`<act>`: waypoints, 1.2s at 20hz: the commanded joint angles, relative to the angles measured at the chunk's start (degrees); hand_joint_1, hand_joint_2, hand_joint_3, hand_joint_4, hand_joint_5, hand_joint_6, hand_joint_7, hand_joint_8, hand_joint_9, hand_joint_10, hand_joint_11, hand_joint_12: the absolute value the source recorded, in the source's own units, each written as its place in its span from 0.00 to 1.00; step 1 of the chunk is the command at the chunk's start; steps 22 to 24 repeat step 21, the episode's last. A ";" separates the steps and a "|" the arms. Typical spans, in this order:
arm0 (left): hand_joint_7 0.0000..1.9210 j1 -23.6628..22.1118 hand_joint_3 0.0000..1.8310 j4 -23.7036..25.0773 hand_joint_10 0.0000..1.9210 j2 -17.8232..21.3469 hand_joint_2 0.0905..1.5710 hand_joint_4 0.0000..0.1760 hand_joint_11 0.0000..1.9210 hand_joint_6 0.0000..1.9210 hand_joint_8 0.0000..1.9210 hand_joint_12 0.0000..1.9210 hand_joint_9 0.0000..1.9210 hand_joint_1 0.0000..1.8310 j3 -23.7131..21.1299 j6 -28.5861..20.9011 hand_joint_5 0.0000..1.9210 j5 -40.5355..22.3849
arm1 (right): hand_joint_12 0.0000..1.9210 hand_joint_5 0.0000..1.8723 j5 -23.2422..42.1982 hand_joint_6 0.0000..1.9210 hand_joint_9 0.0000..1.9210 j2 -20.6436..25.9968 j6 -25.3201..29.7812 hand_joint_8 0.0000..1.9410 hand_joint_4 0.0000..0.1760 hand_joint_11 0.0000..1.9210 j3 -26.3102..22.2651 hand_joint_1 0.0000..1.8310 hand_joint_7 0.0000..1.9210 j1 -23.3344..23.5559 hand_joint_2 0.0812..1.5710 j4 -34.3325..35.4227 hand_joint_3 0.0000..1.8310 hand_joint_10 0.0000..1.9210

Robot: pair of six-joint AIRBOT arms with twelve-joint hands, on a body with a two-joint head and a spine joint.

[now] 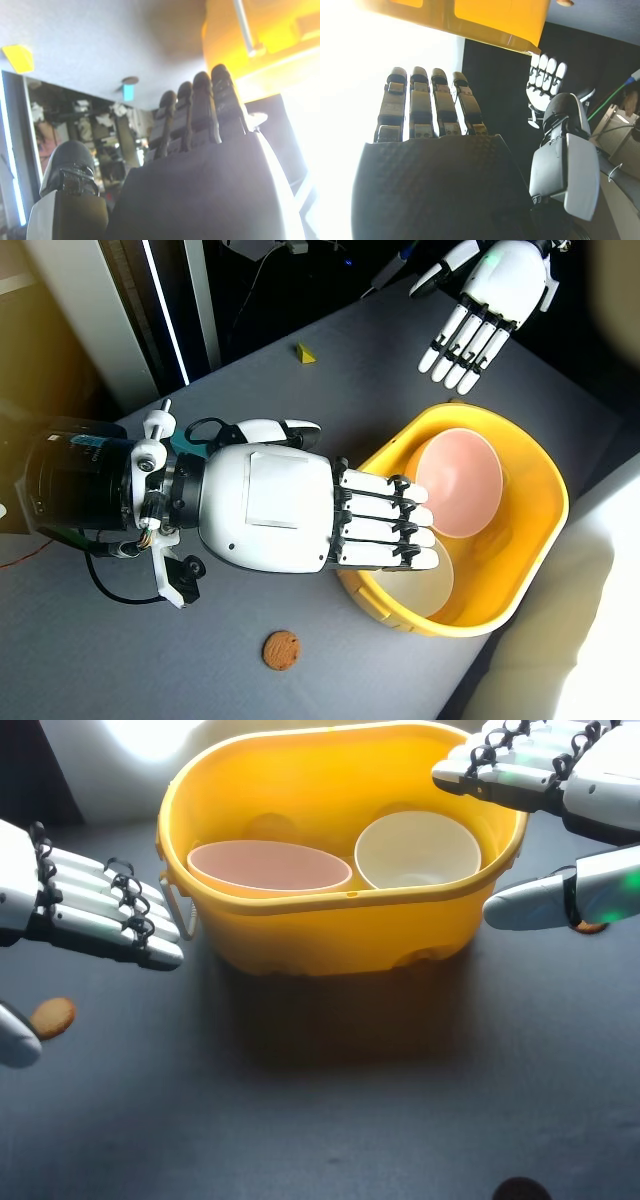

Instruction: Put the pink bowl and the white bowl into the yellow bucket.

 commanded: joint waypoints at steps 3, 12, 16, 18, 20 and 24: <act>0.00 0.06 0.01 -5.95 0.00 0.92 0.75 0.00 0.00 0.00 0.00 0.00 0.00 0.00 -0.77 0.22 0.00 0.16 | 0.00 0.01 6.72 0.00 0.00 0.81 0.29 0.00 0.00 0.01 0.03 0.02 0.00 0.59 0.64 2.12 0.00 0.00; 0.00 0.82 0.01 -7.11 0.00 0.99 0.76 0.00 0.00 0.00 0.00 0.00 0.00 0.00 -2.05 0.67 0.00 1.71 | 0.01 0.01 6.78 0.00 0.00 0.82 0.29 0.00 0.00 0.00 0.03 0.00 0.00 0.59 0.65 2.12 0.01 0.00; 0.00 0.79 0.00 -7.45 0.00 0.99 0.76 0.00 0.00 0.00 0.00 0.00 0.00 0.00 -2.16 0.86 0.00 2.01 | 0.02 0.02 6.81 0.00 0.00 0.82 0.28 0.00 0.00 0.01 0.03 0.00 0.01 0.60 0.65 2.12 0.00 0.00; 0.00 0.76 0.01 -7.67 0.00 0.99 0.77 0.00 0.00 0.00 0.00 0.00 0.00 0.00 -2.16 0.92 0.00 2.29 | 0.02 0.02 6.81 0.00 0.00 0.82 0.29 0.00 0.00 0.00 0.03 0.00 0.00 0.60 0.66 2.12 0.01 0.00; 0.00 0.70 0.01 -7.78 0.00 0.98 0.77 0.00 0.00 0.00 0.00 0.00 0.00 0.00 -2.17 1.05 0.00 2.35 | 0.05 0.03 6.81 0.00 0.00 0.82 0.29 0.00 0.00 0.00 0.03 0.01 0.02 0.60 0.66 2.12 0.00 0.00; 0.00 0.70 0.01 -7.83 0.00 0.98 0.78 0.00 0.00 0.00 0.00 0.00 0.00 0.00 -2.20 1.12 0.00 2.37 | 0.03 0.02 6.81 0.00 0.00 0.82 0.29 0.00 0.00 0.00 0.03 0.00 0.01 0.60 0.67 2.12 0.00 0.00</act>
